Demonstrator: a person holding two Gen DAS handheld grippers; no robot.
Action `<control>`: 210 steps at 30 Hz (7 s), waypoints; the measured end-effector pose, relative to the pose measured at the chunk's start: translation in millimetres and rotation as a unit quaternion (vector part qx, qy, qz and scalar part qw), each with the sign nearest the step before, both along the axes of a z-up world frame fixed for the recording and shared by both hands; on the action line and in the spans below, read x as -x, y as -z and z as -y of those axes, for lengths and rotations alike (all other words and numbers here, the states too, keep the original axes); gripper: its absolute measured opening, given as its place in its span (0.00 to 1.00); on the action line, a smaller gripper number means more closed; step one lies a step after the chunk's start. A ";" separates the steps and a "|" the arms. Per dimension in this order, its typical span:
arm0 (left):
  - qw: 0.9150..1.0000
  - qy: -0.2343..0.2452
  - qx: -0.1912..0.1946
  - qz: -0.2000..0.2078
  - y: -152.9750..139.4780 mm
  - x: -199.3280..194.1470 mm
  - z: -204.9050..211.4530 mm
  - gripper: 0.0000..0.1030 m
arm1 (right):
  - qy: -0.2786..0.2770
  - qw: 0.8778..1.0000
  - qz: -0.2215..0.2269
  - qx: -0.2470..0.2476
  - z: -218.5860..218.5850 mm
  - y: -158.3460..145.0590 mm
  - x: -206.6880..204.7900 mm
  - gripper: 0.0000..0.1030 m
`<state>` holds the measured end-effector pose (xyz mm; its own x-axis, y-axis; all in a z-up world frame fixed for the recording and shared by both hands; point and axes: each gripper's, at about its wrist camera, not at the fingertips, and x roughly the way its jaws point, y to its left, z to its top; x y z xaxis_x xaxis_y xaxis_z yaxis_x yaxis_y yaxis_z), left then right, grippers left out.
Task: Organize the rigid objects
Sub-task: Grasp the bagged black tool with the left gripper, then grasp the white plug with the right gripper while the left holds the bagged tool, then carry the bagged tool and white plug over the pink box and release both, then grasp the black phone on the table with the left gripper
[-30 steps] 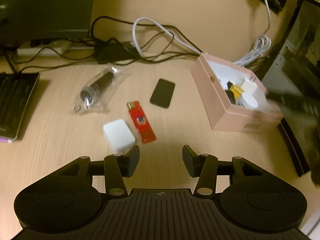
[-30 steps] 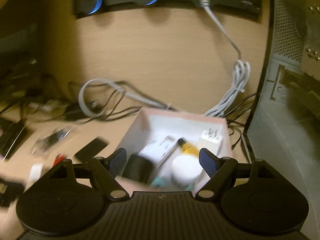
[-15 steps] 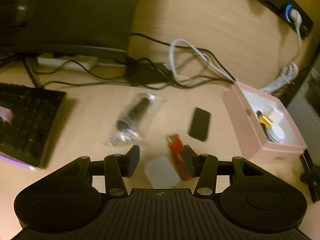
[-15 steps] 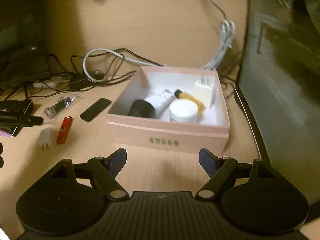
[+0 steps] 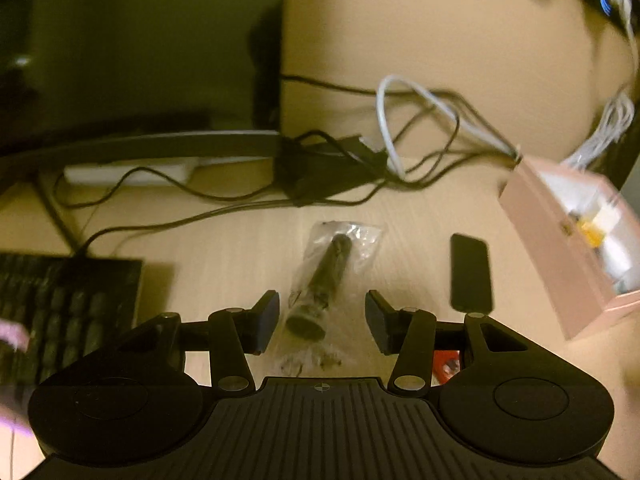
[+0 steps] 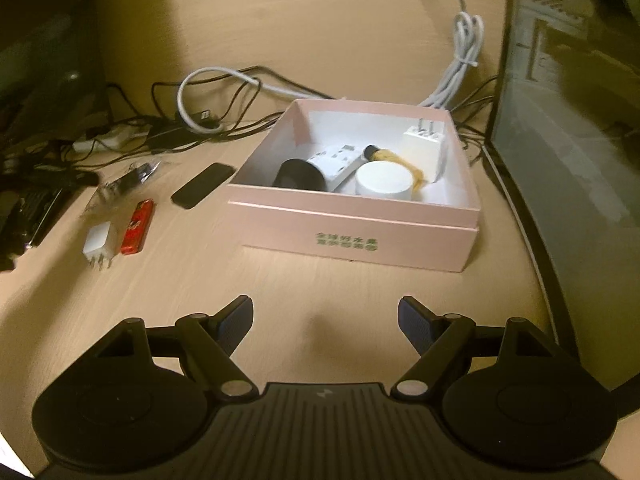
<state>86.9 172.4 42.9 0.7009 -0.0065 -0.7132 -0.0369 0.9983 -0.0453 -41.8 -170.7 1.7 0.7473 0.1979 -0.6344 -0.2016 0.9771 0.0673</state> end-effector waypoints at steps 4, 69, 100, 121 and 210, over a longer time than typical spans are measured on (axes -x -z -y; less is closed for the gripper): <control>1.000 -0.003 -0.011 -0.023 14.7 -23.1 4.1 0.51 | -0.012 1.000 0.001 0.008 -4.2 0.3 3.3 0.78; 0.980 -0.181 0.077 -0.019 -25.2 166.1 -10.0 0.23 | -0.266 0.962 0.009 0.056 -235.5 10.9 -67.1 0.31; 0.981 0.149 0.098 0.071 -111.3 -55.5 199.0 0.23 | 0.068 0.996 0.048 0.008 39.7 -46.4 42.8 0.31; 0.973 0.139 0.159 0.094 -57.7 -33.9 168.2 0.24 | 0.095 0.995 0.011 0.011 47.5 -37.2 34.4 0.31; 0.981 0.180 -0.067 -0.020 28.5 -60.9 140.2 0.75 | 0.052 0.999 0.002 0.012 16.6 48.9 5.9 0.86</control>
